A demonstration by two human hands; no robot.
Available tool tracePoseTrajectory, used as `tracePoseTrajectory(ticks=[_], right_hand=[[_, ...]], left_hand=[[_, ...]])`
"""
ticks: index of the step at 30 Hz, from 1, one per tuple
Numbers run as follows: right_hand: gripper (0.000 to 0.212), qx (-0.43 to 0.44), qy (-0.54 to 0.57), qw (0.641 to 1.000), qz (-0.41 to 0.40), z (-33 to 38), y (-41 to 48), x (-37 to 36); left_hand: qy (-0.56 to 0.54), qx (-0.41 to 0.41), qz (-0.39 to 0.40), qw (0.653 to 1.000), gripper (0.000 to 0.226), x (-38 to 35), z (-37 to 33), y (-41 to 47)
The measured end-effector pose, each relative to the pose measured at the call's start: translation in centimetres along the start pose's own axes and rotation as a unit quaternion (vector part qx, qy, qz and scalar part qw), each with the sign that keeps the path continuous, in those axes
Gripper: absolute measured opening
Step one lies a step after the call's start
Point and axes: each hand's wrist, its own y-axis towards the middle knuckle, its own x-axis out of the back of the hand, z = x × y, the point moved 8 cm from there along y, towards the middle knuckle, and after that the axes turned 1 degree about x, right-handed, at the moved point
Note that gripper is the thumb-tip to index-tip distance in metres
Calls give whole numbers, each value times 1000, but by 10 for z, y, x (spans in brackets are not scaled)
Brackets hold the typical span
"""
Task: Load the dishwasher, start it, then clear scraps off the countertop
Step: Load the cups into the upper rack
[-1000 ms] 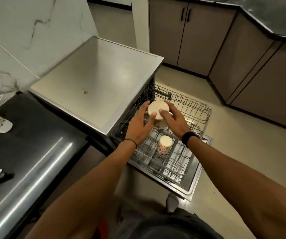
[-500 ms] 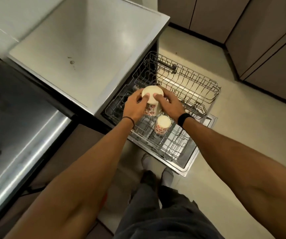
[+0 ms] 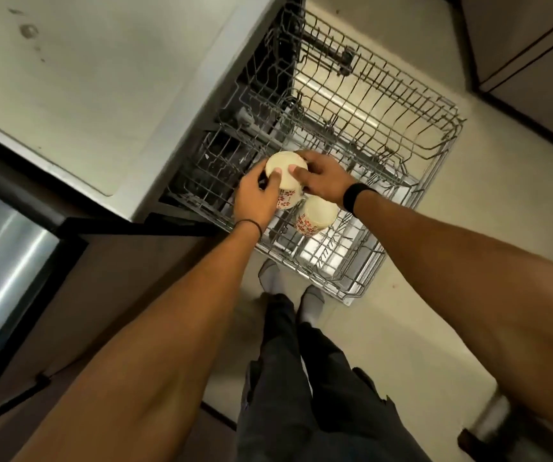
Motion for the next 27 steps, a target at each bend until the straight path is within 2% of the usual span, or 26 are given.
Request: tracePoseTrajectory(ticks=[7, 17, 21, 27], right_hand=[[47, -52, -18, 998, 32, -28, 43, -8], [49, -95, -34, 993, 63, -52, 63, -20], [53, -82, -112, 987, 78, -50, 67, -23], [50, -63, -168, 981, 71, -49, 70, -30]], left_hand=[[12, 57, 14, 998, 40, -25, 44, 40], [32, 42, 27, 998, 42, -37, 68, 53], [41, 43, 24, 998, 41, -36, 77, 53], [77, 49, 6, 996, 40, -36, 76, 48]])
